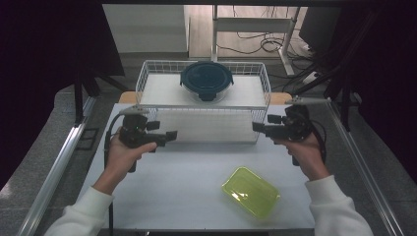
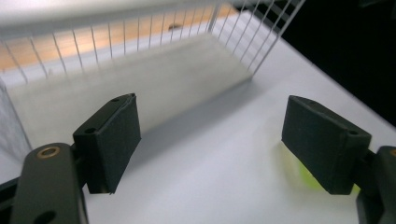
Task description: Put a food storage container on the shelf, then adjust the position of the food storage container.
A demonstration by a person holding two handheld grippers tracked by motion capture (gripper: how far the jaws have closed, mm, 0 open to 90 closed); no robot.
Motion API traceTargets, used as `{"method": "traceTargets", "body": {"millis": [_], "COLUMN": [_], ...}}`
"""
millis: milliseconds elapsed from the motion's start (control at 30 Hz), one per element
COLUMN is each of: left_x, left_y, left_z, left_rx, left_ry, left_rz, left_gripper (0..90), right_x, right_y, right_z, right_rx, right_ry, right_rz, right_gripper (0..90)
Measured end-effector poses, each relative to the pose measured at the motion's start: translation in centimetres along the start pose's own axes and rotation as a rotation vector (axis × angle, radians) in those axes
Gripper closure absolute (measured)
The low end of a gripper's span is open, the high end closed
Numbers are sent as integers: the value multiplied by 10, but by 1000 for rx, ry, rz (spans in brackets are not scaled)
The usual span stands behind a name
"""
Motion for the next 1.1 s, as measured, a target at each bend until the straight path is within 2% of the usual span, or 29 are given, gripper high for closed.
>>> {"method": "traceTargets", "body": {"millis": [67,133,167,200,300,433,500,567,667,700,867,967,1100], "left_x": [2,3,4,4,6,7,7,9,10,11,12,12,13], "left_y": [-17,-23,-37,-37,-62,-76,-82,-89,-94,-95,-92,-92,-95], "left_z": [-2,-3,-6,-6,-9,-8,-8,-10,-13,-15,-14,-15,-18], "left_rx": [-15,-18,-26,-26,-52,-48,-40,-59,-72,-85,-72,-73,-89], "left_ry": [17,18,22,22,6,5,23,17,6,-5,1,6,-8], "left_rz": [-10,-12,-10,-10,16,40,46,49,61,59,52,47,56], "left_gripper": [195,195,194,194,194,195,198,202,206,205,202,202,201], "right_x": [-2,-5,-7,-7,-14,-20,-22,-23,-22,-20,-19,-18,-14], "right_y": [-15,-30,-37,-37,-67,-88,-99,-107,-112,-115,-121,-124,-130], "right_z": [-1,-1,-2,-2,-3,0,2,3,5,6,4,6,12], "right_rx": [-19,-31,-38,-38,-77,-99,-103,-112,-106,-93,-101,-99,-103], "right_ry": [2,7,6,6,17,0,-11,-12,-5,8,-8,-23,-39], "right_rz": [5,3,8,8,21,28,34,44,36,13,14,14,-3], "right_gripper": [243,244,244,244,245,247,248,249,252,258,265,295,354]}}
Point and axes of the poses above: each handheld gripper's, and its own axes: z roughly backward along the jaws, y roughly out of its top, x roughly to its right, the point moved 6 cm from there along -z, roughly forward along the jaws, and after that the axes turned 2 degrees about -x, right-handed, at the moved point
